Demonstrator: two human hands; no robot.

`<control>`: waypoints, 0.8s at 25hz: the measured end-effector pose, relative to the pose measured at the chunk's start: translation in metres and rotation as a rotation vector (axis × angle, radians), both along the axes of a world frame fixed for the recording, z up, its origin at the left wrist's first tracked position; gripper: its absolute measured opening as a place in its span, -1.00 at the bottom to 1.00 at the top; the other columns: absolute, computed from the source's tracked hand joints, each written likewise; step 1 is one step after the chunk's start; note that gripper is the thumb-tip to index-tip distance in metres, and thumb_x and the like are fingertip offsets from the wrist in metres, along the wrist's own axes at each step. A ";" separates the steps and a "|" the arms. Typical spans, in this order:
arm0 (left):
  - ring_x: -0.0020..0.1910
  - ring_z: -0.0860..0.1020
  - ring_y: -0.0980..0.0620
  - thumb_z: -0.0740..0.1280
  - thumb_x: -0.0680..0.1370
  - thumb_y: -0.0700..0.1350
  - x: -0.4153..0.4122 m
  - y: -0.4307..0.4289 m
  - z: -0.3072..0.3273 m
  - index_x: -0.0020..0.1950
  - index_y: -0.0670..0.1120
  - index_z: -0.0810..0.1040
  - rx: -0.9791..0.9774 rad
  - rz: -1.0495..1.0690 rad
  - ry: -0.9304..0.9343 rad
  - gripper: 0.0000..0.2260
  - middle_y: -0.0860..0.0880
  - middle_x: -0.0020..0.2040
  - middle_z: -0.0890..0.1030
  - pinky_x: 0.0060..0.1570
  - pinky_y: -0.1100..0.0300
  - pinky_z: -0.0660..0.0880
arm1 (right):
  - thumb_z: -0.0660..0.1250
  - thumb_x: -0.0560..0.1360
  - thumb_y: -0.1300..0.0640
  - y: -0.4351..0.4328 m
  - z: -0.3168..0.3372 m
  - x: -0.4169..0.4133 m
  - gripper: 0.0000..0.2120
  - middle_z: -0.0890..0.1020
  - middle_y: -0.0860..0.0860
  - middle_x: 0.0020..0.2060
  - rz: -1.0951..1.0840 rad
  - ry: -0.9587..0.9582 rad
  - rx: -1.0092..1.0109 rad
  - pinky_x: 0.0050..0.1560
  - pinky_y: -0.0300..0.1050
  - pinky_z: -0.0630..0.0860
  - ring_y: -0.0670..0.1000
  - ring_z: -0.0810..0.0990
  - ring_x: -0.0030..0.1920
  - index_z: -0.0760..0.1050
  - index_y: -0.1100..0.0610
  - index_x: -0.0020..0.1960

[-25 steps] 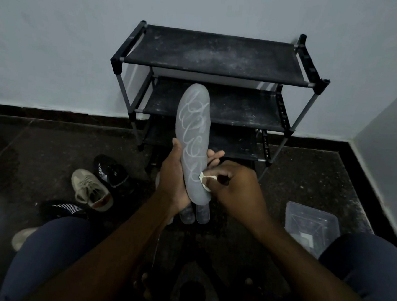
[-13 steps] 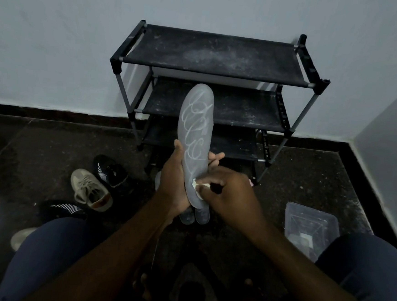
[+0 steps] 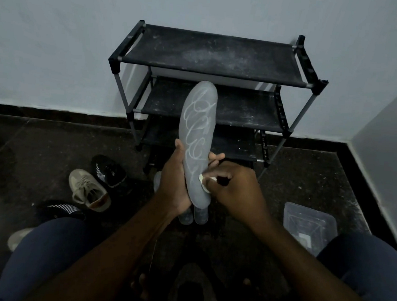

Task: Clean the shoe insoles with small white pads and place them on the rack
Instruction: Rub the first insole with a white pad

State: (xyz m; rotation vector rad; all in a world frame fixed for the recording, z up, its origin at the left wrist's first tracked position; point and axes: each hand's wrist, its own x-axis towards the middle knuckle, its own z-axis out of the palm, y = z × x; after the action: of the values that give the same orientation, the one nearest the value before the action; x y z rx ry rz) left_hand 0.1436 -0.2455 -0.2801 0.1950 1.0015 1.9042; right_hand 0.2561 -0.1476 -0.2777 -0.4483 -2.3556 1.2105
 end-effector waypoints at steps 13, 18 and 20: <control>0.30 0.58 -0.21 -0.05 0.65 0.32 0.005 0.004 -0.003 0.32 -0.34 0.50 -0.077 0.009 0.039 -0.24 -0.34 0.22 0.62 0.27 -0.05 0.51 | 0.49 0.49 0.29 -0.014 0.007 -0.005 -0.89 0.73 -0.05 -0.10 0.096 0.039 0.026 0.16 -0.31 0.53 -0.13 0.68 -0.04 0.75 0.15 -0.03; 0.31 0.57 -0.23 -0.05 0.67 0.29 0.003 0.002 0.000 0.18 -0.27 0.56 -0.025 0.034 0.024 -0.32 -0.26 0.04 0.68 0.22 -0.05 0.53 | 0.51 0.47 0.29 -0.006 0.008 0.000 -0.90 0.75 -0.05 -0.07 0.097 -0.003 -0.008 0.14 -0.44 0.47 -0.14 0.68 0.05 0.75 0.16 -0.04; 0.37 0.52 -0.26 -0.05 0.67 0.30 0.008 0.002 0.001 0.30 -0.28 0.52 -0.025 0.020 0.004 -0.30 -0.36 0.23 0.60 0.30 -0.10 0.50 | 0.51 0.48 0.29 -0.004 0.010 -0.005 -0.91 0.75 -0.04 -0.08 0.057 0.037 -0.007 0.15 -0.45 0.46 -0.13 0.68 0.03 0.75 0.17 -0.05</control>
State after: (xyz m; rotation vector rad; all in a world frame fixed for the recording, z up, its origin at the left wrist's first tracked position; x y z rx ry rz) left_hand 0.1513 -0.2432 -0.2790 0.1749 1.0325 1.9095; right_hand 0.2512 -0.1511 -0.2678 -0.3598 -2.3476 1.2429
